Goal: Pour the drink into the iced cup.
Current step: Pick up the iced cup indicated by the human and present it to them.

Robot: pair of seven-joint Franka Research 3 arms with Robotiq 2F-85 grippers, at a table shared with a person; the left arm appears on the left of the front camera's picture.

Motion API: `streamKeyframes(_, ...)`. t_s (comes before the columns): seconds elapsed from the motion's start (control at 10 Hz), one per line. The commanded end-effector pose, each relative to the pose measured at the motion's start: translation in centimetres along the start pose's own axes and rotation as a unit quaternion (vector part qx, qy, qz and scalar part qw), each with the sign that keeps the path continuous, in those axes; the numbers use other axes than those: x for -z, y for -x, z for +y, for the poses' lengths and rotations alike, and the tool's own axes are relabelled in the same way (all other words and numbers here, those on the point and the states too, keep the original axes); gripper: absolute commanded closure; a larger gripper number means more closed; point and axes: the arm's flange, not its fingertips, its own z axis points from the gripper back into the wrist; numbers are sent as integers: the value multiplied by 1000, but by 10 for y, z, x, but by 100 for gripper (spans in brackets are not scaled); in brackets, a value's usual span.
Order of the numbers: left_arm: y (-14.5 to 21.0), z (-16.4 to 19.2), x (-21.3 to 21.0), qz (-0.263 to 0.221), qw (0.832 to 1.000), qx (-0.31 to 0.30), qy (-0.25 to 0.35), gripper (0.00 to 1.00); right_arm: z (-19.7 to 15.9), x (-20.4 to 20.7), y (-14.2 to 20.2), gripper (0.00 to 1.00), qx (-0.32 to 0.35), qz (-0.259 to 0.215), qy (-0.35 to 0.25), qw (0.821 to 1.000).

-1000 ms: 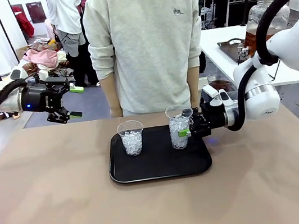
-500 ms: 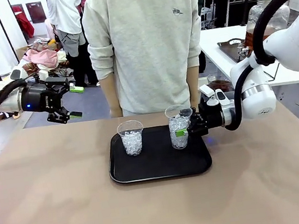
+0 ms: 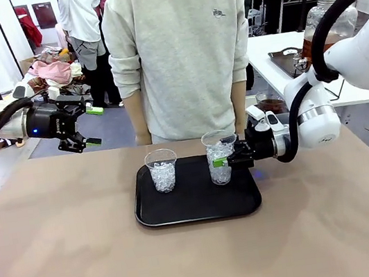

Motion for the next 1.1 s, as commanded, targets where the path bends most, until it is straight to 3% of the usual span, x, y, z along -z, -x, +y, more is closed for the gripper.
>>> streamKeyframes(0.0,0,-1,0,-2,1000,1,-1,0,-6,2,-11,31,12,-21,-6,1000)
streamKeyframes(1.0,0,-1,0,-2,1000,1,-1,0,-60,-25,-142,31,-7,-8,-61,998)
